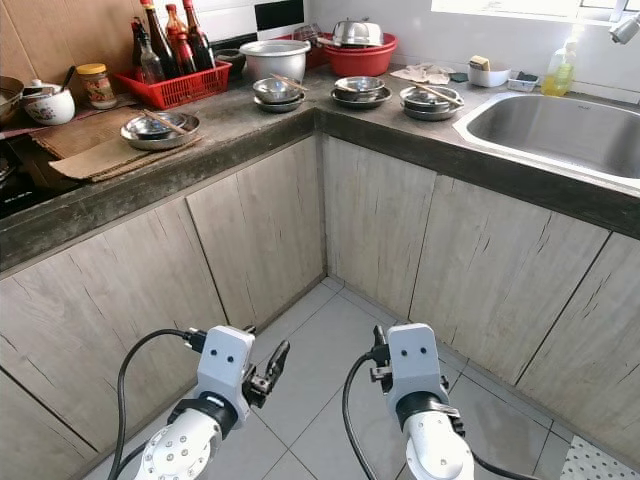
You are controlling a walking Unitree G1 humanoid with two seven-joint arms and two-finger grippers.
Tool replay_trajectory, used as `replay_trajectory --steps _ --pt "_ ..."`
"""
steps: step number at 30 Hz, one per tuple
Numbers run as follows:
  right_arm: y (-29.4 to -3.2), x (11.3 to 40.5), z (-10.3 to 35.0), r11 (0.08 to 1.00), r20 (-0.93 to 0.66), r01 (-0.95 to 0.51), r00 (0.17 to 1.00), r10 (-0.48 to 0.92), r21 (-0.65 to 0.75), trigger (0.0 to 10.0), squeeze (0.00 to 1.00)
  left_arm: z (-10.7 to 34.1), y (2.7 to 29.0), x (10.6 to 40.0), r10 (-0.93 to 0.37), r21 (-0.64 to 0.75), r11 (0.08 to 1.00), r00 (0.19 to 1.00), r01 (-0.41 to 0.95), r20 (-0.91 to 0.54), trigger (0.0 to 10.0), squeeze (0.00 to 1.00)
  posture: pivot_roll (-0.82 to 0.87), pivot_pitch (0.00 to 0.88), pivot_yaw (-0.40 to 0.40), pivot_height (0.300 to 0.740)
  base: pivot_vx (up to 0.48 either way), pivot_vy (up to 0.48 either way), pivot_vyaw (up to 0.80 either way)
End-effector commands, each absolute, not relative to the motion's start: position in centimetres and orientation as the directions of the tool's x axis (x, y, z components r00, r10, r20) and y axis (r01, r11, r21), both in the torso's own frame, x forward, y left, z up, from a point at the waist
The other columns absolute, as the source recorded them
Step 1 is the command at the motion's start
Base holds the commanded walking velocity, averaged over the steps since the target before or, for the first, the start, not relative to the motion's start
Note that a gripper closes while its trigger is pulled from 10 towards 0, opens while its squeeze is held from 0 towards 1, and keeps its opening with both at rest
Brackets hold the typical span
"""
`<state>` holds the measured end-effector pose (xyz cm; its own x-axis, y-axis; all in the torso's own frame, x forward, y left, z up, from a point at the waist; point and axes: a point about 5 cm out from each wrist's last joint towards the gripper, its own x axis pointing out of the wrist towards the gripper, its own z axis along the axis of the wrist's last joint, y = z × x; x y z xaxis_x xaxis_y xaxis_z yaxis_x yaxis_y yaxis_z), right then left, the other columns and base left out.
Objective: Kitchen organization
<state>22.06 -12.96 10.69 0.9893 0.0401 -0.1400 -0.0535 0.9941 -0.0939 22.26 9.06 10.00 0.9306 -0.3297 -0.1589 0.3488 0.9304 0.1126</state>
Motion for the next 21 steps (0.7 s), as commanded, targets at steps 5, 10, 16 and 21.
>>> replay_trajectory --steps 5,10,16,21 --pt "-13.1 22.0 11.2 0.994 -0.113 -0.040 0.993 0.029 -0.098 10.0 0.00 10.4 9.1 22.2 -0.327 0.119 0.932 0.935 0.343 -0.139 10.0 0.00 0.11 0.000 0.005 0.740 0.000 0.000 0.00" --pt "-13.1 22.0 11.2 0.994 -0.113 -0.040 0.993 0.029 -0.098 10.0 0.00 10.4 9.1 22.2 -0.327 0.119 0.932 0.935 0.343 -0.139 10.0 0.00 0.11 0.000 0.005 0.740 0.000 0.000 0.00" --pt "-12.1 21.9 10.7 0.988 -0.171 -0.129 0.979 0.113 -0.088 10.0 0.00 10.5 9.3 21.9 -0.305 0.112 0.940 0.942 0.321 -0.140 10.0 0.00 0.12 0.005 -0.009 0.740 0.000 0.000 0.00" --pt "-12.0 21.9 10.7 0.987 -0.175 -0.133 0.978 0.116 -0.089 10.0 0.00 10.5 9.4 21.9 -0.305 0.112 0.941 0.942 0.321 -0.140 10.0 0.00 0.12 0.007 -0.005 0.740 0.000 0.000 0.00"
